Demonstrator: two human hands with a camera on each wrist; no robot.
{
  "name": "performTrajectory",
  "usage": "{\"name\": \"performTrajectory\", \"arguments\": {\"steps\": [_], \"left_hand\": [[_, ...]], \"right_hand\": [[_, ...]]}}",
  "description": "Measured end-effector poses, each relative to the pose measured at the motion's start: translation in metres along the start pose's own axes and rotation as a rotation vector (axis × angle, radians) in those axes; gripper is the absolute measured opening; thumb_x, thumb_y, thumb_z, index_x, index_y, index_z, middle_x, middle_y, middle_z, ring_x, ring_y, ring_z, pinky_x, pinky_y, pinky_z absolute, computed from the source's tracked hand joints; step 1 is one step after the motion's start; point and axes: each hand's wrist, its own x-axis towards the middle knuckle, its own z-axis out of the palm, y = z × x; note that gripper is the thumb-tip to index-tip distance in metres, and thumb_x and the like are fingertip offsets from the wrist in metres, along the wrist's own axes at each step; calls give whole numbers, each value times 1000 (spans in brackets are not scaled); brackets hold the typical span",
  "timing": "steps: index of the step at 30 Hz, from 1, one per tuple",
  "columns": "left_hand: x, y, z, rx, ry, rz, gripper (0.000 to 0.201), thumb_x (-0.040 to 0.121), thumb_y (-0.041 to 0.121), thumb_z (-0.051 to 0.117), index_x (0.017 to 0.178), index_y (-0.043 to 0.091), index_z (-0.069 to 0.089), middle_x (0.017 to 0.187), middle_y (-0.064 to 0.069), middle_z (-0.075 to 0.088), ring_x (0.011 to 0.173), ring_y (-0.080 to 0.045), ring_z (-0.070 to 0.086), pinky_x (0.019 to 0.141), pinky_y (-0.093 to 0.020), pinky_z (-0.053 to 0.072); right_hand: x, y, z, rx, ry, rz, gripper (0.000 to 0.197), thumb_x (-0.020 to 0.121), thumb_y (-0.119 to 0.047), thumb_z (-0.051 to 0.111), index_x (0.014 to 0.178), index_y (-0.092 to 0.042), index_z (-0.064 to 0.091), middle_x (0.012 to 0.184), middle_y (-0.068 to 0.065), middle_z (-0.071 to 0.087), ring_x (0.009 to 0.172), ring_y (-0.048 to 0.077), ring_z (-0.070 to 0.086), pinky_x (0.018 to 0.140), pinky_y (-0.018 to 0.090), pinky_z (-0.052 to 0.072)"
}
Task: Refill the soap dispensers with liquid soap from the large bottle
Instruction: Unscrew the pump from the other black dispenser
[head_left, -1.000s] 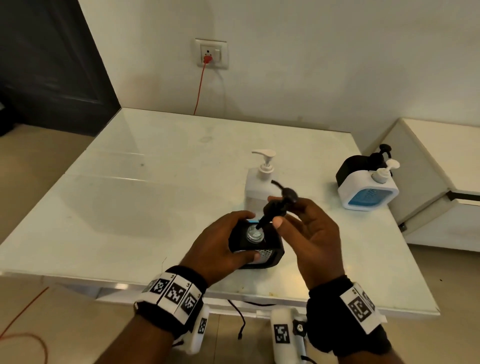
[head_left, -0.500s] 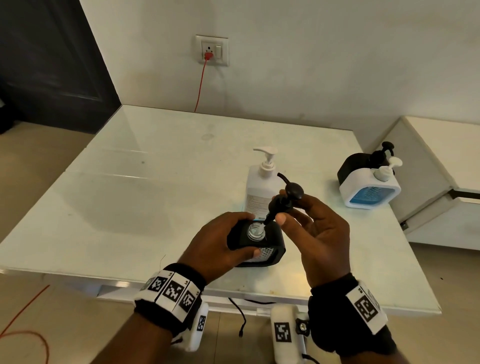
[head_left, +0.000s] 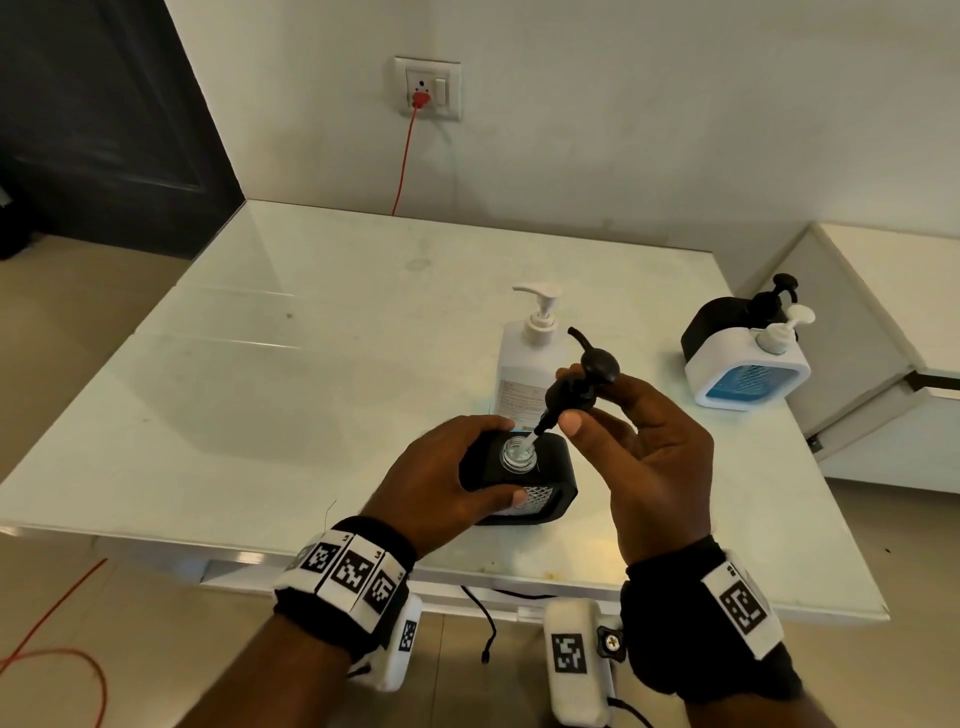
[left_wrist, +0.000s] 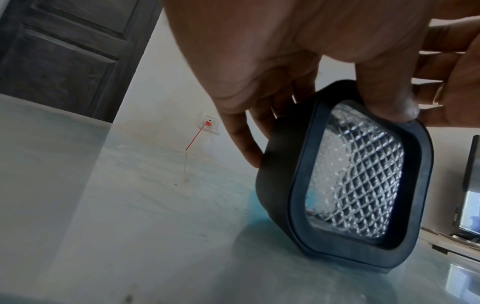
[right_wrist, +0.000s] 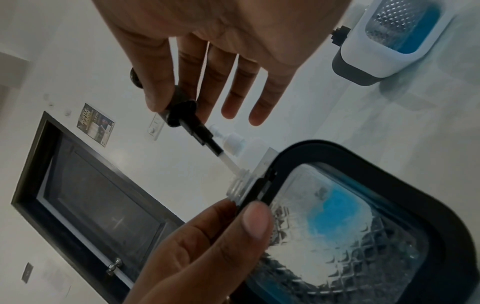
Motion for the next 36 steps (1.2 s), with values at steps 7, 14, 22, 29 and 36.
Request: {"name": "performTrajectory", "arguments": {"steps": [7, 14, 22, 29, 36], "left_hand": [[0, 1, 0, 2, -4, -8, 65, 81, 34, 87, 137, 32, 54, 131, 12, 61, 120, -8, 58, 105, -29, 51], [0, 0, 0, -3, -5, -12, 65, 81, 35, 87, 138, 32, 54, 132, 12, 62, 121, -8, 58, 105, -30, 51], [1, 0, -1, 2, 2, -3, 61, 80, 36, 88, 133, 33, 57, 128, 15, 63, 117, -5, 58, 101, -21, 49], [2, -5, -3, -22, -19, -3, 65, 78, 38, 89, 129, 41, 49, 127, 18, 62, 116, 0, 58, 98, -16, 48], [3, -13, -8, -20, -17, -7, 65, 70, 55, 87, 122, 45, 50, 122, 25, 61, 116, 11, 55, 97, -18, 48]], "right_hand": [[1, -1, 0, 17, 4, 18, 37, 78, -30, 75, 113, -20, 72, 109, 2, 74, 107, 26, 68, 94, 50, 54], [1, 1, 0, 11, 14, 30, 32, 80, -23, 74, 112, -21, 72, 108, 2, 75, 107, 25, 68, 93, 47, 54], [3, -5, -3, 165, 34, 55, 25, 84, -3, 72, 106, -12, 71, 106, 10, 74, 105, 29, 69, 84, 40, 57], [22, -20, -39, 349, 312, 146, 18, 89, -20, 67, 105, -13, 72, 111, 19, 69, 103, 33, 65, 82, 46, 55], [79, 29, -72, -397, 196, 307, 14, 77, -43, 76, 75, -29, 73, 72, -4, 70, 74, 26, 63, 72, 45, 56]]}}
